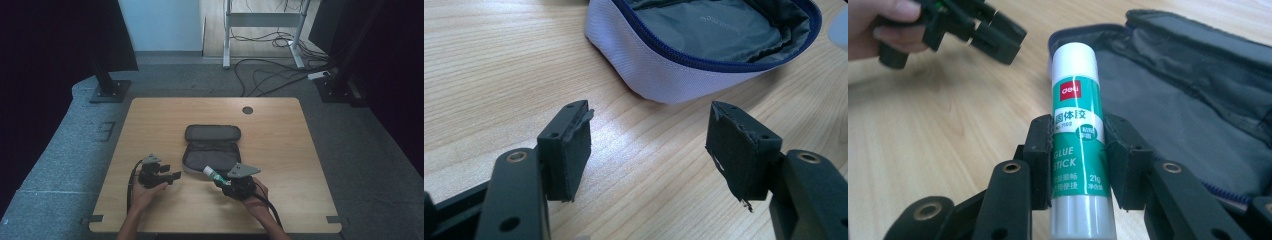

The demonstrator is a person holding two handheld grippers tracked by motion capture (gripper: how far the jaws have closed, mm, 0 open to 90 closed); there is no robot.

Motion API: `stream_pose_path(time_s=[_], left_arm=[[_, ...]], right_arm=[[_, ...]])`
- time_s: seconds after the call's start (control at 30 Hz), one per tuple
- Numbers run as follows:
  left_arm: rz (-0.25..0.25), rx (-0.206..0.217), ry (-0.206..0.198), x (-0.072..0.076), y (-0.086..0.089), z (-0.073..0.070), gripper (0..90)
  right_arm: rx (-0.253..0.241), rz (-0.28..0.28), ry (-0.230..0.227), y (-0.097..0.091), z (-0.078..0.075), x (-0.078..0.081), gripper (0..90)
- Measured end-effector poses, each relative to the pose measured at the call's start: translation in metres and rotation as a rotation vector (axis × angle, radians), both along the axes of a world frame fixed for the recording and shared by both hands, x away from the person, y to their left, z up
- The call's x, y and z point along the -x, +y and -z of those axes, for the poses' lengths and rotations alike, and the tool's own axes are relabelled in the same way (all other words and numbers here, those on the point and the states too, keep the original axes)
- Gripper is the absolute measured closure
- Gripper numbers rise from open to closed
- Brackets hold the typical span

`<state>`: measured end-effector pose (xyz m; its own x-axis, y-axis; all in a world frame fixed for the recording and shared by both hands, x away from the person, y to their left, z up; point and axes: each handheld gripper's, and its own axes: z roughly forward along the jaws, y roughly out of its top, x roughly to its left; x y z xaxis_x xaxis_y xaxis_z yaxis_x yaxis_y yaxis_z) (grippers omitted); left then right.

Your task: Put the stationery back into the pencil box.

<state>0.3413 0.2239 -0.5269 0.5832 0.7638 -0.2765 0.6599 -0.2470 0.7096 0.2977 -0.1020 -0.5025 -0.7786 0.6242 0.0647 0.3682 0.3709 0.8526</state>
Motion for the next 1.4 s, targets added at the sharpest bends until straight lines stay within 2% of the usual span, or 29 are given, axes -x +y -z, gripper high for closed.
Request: stream_pose_path(time_s=[0.33,1.4], left_arm=[[0.0,-0.001,0.004,0.0,0.0,0.0,34.7],[0.002,-0.008,0.012,-0.001,-0.001,0.002,34.4]], right_arm=[[0.005,0.033,-0.006,0.002,-0.006,-0.021,65.2],[0.045,0.133,0.043,0.001,0.001,-0.073,65.2]])
